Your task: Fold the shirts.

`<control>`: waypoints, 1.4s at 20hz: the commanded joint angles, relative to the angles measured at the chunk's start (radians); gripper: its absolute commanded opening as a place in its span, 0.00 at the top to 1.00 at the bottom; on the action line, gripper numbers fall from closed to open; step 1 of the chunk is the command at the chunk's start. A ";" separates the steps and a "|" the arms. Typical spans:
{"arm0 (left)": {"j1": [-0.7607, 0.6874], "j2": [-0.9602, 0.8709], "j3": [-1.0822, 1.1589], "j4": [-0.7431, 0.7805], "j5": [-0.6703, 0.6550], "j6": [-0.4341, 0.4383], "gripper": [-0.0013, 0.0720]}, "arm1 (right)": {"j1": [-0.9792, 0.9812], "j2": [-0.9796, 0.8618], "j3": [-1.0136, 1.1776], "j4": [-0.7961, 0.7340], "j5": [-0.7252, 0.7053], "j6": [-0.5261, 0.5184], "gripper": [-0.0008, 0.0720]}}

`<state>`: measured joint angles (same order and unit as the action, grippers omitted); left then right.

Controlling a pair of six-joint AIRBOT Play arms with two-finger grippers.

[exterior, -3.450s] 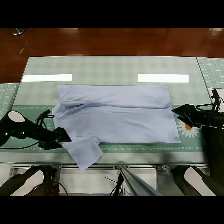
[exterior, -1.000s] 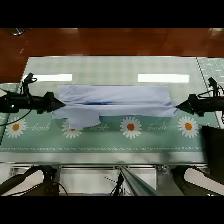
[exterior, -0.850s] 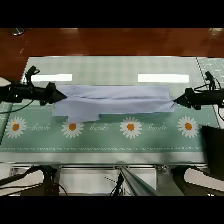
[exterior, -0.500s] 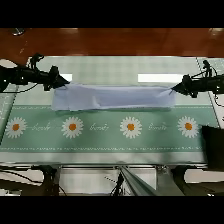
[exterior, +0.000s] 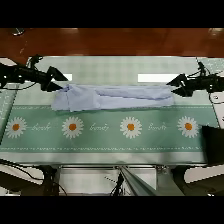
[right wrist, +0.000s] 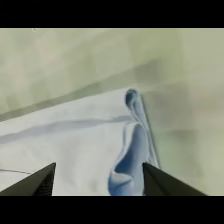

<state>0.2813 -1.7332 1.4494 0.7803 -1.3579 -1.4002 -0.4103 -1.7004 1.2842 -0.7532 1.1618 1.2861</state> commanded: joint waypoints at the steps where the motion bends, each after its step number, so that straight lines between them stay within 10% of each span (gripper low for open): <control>1: 0.135 0.076 0.022 0.236 -0.138 -0.053 0.02 | -0.108 0.008 0.010 -0.070 0.117 0.000 0.12; 8: 0.146 0.492 -0.439 0.024 0.332 0.120 0.02 | -0.068 -0.046 -0.046 -0.002 0.089 -0.045 0.12; 13: -0.101 0.545 -0.577 -0.085 0.364 0.188 0.03 | 0.055 -0.093 -0.046 0.043 0.036 -0.045 0.14; 14: -0.158 0.537 -0.575 -0.085 0.373 0.189 0.03 | 0.069 -0.092 -0.045 0.038 0.036 -0.046 0.30; 16: -0.244 0.522 -0.575 -0.085 0.402 0.189 0.04 | 0.070 -0.068 -0.045 0.040 0.071 -0.087 0.95; 17: -0.280 0.513 -0.575 -0.085 0.412 0.189 0.37 | 0.062 -0.037 -0.045 0.035 0.090 -0.105 0.96; 18: -0.309 0.506 -0.575 -0.085 0.416 0.190 0.96 | 0.049 0.009 -0.045 0.026 0.114 -0.122 0.96; 22: -0.492 0.496 -0.575 -0.107 0.564 0.263 0.95 | 0.026 0.289 -0.073 -0.074 0.211 -0.156 0.96; 28: -0.816 0.228 -0.362 -0.108 0.737 0.133 0.95 | 0.084 0.768 -0.217 -0.064 0.214 -0.079 0.96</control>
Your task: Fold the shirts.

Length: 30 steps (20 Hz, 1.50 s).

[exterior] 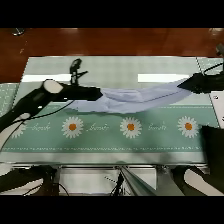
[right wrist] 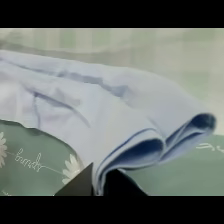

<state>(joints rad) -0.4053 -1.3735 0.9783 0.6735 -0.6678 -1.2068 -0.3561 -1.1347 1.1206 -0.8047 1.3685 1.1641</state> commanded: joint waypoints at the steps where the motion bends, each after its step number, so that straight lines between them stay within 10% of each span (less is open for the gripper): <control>1: -0.166 -0.201 0.179 -0.001 0.010 -0.084 0.95 | 0.055 0.253 -0.060 -0.017 0.011 0.061 0.96; 11: -0.421 -0.576 0.640 -0.026 -0.251 -0.122 0.95 | 0.349 0.314 -0.060 -0.074 -0.127 0.234 0.96; 23: 0.507 -0.106 0.559 -0.016 -0.582 -0.150 0.95 | 0.628 0.013 0.045 0.000 -0.250 0.212 0.96; 30: 0.671 0.497 0.250 -0.020 -0.568 -0.064 0.95 | 0.846 -0.516 0.480 0.071 -0.341 0.185 0.96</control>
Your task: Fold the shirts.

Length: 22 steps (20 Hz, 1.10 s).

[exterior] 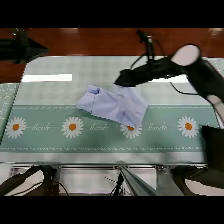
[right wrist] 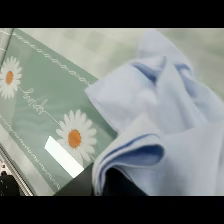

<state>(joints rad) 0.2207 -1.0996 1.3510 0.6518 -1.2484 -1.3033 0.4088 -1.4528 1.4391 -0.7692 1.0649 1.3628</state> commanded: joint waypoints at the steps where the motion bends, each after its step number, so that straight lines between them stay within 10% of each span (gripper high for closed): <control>1: 0.037 0.302 -0.183 0.002 0.021 0.032 0.95 | 0.102 -0.259 0.208 0.038 -0.043 -0.014 0.96; 10: 0.020 0.512 -0.544 0.002 0.041 -0.018 0.95 | 0.150 -0.485 0.373 0.162 -0.041 -0.010 0.95; 11: 0.020 0.505 -0.563 0.002 0.048 -0.017 0.95 | 0.158 -0.485 0.373 0.180 -0.041 -0.011 0.81; 13: 0.020 0.489 -0.613 0.003 0.096 -0.006 0.95 | 0.185 -0.486 0.373 0.223 -0.043 -0.085 0.16; 17: 0.020 0.431 -0.710 0.003 0.157 -0.006 0.95 | 0.146 -0.472 0.375 0.239 0.010 -0.102 0.11; 22: 0.022 0.372 -0.742 0.006 0.157 0.039 0.95 | -0.171 -0.280 0.372 0.128 0.433 -0.049 0.12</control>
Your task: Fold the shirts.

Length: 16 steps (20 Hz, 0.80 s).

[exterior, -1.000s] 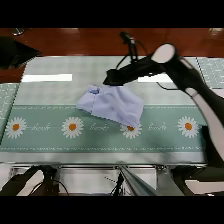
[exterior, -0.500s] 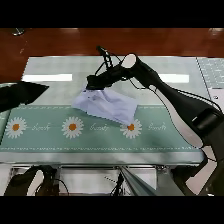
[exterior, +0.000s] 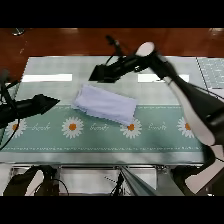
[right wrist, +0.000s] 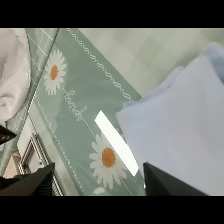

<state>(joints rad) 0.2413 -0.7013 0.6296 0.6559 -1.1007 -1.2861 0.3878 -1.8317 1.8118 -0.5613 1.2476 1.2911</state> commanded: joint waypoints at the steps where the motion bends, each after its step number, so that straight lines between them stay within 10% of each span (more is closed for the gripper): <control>1: 0.002 -0.026 -0.021 0.002 0.009 0.022 0.95 | -0.214 0.179 -0.024 -0.221 0.306 0.042 0.13; 5: 0.001 -0.026 -0.022 0.002 0.008 0.022 0.95 | -0.386 0.615 -0.528 -0.684 0.044 0.223 0.13; 8: -0.007 -0.026 -0.035 0.002 0.010 0.021 0.95 | -0.426 0.885 -1.100 -0.502 -0.394 0.382 0.13; 10: -0.026 -0.026 -0.059 0.002 0.018 0.021 0.95 | -0.390 0.906 -1.310 -0.225 -0.554 0.301 0.13; 16: -0.101 -0.027 -0.117 0.002 0.047 0.021 0.95 | -0.291 0.545 -1.194 0.023 -0.423 0.019 0.13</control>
<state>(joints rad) 0.1707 -0.7277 0.5301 0.6571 -1.0645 -1.2648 0.0620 -1.1553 0.5938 -0.6594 0.7822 1.4189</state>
